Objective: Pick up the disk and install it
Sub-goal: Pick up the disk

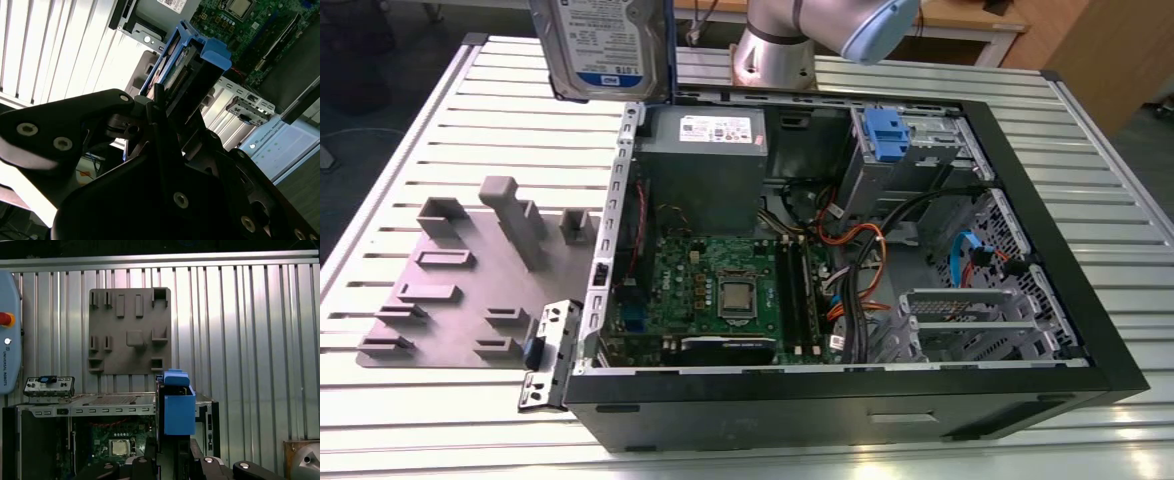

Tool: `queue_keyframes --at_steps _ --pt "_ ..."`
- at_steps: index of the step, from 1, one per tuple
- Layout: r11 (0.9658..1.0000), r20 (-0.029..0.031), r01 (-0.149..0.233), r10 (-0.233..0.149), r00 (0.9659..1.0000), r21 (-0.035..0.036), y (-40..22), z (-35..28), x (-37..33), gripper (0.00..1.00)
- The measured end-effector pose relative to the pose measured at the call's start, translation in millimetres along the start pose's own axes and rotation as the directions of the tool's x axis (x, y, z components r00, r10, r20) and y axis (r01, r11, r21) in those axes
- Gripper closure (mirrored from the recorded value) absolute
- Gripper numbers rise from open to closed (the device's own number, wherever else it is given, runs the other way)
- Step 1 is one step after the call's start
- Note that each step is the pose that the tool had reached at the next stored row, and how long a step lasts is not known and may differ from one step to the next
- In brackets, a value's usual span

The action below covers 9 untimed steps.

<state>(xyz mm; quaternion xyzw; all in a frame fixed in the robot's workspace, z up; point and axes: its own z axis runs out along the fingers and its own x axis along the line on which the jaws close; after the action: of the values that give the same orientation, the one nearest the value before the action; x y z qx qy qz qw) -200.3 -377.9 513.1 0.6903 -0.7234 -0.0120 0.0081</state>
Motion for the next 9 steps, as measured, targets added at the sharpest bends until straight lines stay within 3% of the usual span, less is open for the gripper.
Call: queue_keyframes --at_steps 9 --pt "1.0000 0.0000 0.000 0.000 1.0000 0.0000 -7.3 -0.2 -0.3 0.65"
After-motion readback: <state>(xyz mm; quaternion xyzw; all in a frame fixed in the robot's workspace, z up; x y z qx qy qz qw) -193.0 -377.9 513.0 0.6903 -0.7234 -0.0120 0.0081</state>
